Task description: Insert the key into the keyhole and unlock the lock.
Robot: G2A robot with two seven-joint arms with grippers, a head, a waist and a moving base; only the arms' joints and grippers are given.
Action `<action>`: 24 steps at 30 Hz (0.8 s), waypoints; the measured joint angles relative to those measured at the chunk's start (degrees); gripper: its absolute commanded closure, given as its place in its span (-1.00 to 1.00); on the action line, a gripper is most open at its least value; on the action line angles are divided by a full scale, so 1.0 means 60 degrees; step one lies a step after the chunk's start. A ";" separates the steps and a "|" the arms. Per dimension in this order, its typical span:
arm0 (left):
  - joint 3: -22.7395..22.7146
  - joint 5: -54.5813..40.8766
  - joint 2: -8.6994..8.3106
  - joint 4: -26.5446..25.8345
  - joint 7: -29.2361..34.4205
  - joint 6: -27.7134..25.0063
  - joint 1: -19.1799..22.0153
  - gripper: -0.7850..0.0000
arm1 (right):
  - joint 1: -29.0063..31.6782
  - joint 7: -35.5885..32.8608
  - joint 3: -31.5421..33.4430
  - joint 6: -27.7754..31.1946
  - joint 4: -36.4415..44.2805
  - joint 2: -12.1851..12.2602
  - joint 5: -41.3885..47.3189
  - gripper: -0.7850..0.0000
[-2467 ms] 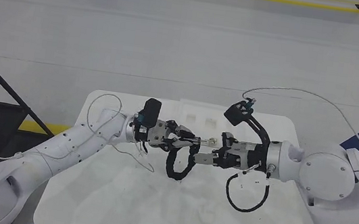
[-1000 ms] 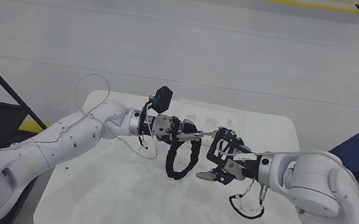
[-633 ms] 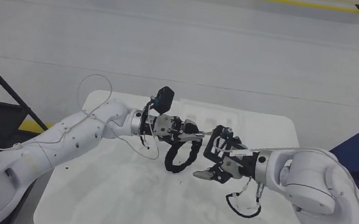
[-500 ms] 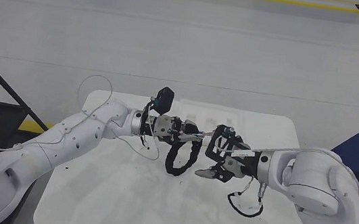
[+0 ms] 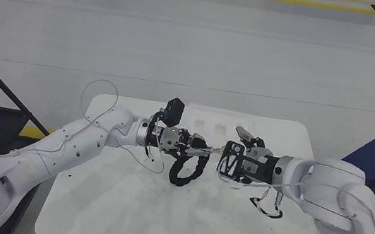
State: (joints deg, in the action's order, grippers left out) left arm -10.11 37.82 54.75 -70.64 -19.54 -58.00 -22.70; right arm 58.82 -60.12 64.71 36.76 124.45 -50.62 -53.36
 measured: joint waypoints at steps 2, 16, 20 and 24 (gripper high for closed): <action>0.0063 -0.0075 -0.0042 -0.0061 0.0084 0.0000 0.0038 1.00 | 0.0052 0.0119 -0.0103 -0.0017 0.0072 -0.0003 -0.0421 -0.36; 0.0062 -0.0478 -0.0142 -0.0238 0.0596 0.0000 -0.0006 1.00 | 0.0312 0.0596 -0.0423 -0.0073 0.0506 -0.0014 -0.1913 0.08; 0.0062 -0.0529 -0.0150 -0.0265 0.0643 0.0000 -0.0003 1.00 | 0.0342 0.0624 -0.0434 -0.0115 0.0551 -0.0018 -0.1978 0.26; 0.0062 -0.0590 -0.0156 -0.0280 0.0704 0.0000 -0.0002 1.00 | 0.0379 0.0619 -0.0424 -0.0122 0.0612 -0.0018 -0.1981 0.48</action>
State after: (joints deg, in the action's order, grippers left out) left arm -9.74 34.28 53.81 -72.32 -15.32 -58.00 -22.71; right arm 61.09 -56.41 62.16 36.03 128.13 -50.73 -65.24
